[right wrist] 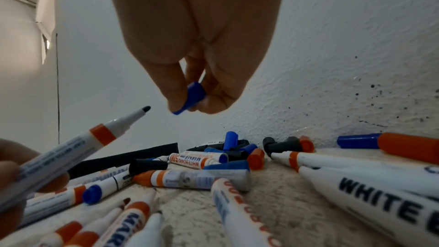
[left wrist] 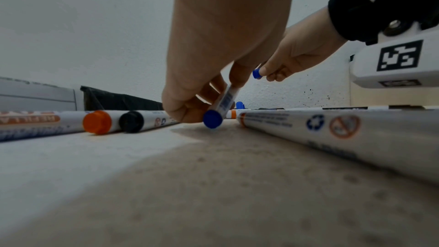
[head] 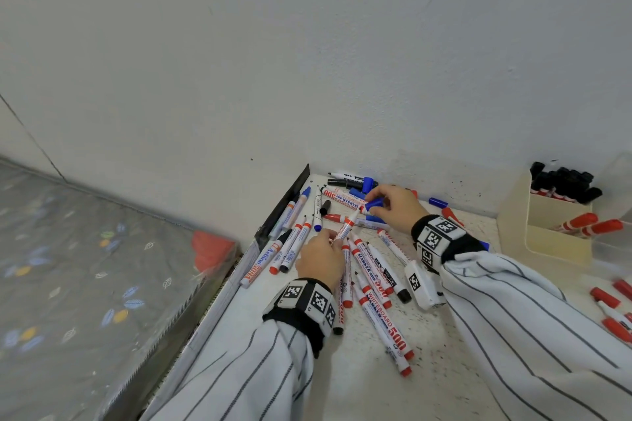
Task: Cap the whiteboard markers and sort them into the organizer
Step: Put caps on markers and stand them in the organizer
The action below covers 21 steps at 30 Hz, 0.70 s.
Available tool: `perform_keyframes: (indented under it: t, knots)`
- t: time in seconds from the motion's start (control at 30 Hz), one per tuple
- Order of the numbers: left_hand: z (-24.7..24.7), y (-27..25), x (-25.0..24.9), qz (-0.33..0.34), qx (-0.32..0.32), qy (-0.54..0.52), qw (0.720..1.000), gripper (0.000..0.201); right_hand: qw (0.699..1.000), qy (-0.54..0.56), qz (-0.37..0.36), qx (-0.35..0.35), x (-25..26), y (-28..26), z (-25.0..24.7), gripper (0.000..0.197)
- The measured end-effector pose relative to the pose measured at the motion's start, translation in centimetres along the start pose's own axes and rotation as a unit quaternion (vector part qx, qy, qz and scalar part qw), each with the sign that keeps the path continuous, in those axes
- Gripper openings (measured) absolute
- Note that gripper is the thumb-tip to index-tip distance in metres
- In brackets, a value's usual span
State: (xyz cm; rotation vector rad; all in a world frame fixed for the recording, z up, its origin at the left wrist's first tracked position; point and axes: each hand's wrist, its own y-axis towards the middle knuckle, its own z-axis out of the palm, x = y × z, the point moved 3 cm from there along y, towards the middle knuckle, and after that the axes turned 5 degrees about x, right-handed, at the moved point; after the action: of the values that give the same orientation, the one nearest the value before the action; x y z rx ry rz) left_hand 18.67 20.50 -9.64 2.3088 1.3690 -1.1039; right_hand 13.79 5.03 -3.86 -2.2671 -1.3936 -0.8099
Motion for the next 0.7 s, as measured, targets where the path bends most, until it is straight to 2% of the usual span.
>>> perform_keyframes:
  t: [0.23,0.33,0.4,0.47,0.6,0.7]
  knots:
    - [0.3,0.0,-0.4,0.062,0.015,0.012,0.998,0.027,0.999,0.021,-0.014,0.046,-0.3,-1.6,0.3,0.028]
    - [0.2,0.0,-0.5,0.081,0.021,0.014,0.996,0.029,0.999,0.027,-0.005,0.042,-0.4,-2.5,-0.3,0.022]
    - [0.0,-0.4,-1.0,0.104,0.031,-0.026,0.994,0.029,0.998,0.013,0.019,0.050,-0.6,-3.3,-0.7,0.018]
    - [-0.4,-1.2,-1.7,0.140,0.053,-0.079,0.986,0.027,0.997,-0.001,0.046,0.060,-0.8,-4.0,-0.9,0.031]
    - [-1.6,-2.5,-2.9,0.214,0.076,-0.047,0.973,0.029,0.996,0.013,0.082,0.024,-0.7,-5.3,-1.6,0.043]
    - [-2.0,-3.4,-3.6,0.231,0.083,0.018,0.969,0.037,0.995,0.045,0.085,-0.029,-0.2,-5.8,-1.4,0.046]
